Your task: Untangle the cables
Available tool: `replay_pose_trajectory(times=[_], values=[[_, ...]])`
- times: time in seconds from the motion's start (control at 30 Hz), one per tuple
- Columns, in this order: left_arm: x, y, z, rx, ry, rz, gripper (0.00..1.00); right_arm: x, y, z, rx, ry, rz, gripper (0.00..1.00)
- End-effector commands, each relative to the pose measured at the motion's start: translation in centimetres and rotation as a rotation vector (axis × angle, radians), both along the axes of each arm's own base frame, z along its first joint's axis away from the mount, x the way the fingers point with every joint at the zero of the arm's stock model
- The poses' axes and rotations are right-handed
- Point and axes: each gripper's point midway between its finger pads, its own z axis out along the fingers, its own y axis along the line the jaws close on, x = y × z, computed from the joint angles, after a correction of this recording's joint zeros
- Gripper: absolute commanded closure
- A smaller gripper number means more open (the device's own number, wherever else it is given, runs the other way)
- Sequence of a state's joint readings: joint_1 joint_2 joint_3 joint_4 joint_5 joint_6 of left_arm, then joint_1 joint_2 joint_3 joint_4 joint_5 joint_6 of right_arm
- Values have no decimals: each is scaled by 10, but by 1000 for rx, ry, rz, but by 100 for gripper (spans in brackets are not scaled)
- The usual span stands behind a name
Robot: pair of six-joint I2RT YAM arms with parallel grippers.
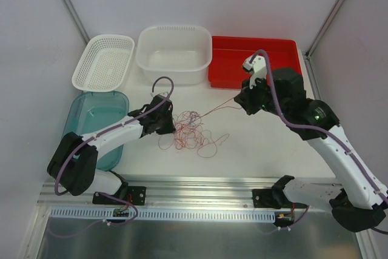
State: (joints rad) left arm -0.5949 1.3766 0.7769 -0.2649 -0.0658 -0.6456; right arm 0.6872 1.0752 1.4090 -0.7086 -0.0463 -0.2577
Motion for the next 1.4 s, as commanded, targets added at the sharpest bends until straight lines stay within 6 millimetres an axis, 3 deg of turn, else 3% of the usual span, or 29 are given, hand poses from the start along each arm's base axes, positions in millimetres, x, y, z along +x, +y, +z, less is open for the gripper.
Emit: replay_pose_trajectory(times=[0.0,0.2,0.43,0.63,0.77,0.8,0.87,0.97,1.0,1.03,1.1,1.13,1.23,1.27,1.37], values=[[-22,53,-37,214,151,55,98,-3,-53,124,200,-311,-198,99],[-12,63,-46,250,187,89,96,-19,-94,196,287,-501,-311,99],[-2,71,-44,271,174,115,85,-18,-132,219,244,-604,-475,99],[1,77,-41,276,173,135,82,-18,-148,216,223,-619,-548,99],[4,75,-34,263,155,133,73,-6,-144,182,158,-550,-568,99],[4,75,-33,262,152,131,71,0,-142,165,125,-521,-578,99],[5,74,-27,254,141,127,58,4,-144,148,100,-489,-604,99],[6,72,-14,227,109,121,48,14,-141,97,34,-379,-631,99],[6,70,-5,207,89,117,41,17,-141,82,28,-347,-645,99],[6,69,-1,194,75,117,39,21,-137,50,-15,-288,-639,99],[4,66,14,155,39,103,32,25,-137,22,-1,-223,-675,99],[3,64,19,138,27,93,25,27,-138,-8,-46,-167,-689,98],[-3,59,38,81,-17,67,14,28,-146,-52,-63,-55,-773,77],[-5,58,42,67,-27,59,11,26,-149,-72,-94,-8,-787,59],[-14,53,55,6,-54,39,9,19,-151,-101,-148,92,-817,39]])
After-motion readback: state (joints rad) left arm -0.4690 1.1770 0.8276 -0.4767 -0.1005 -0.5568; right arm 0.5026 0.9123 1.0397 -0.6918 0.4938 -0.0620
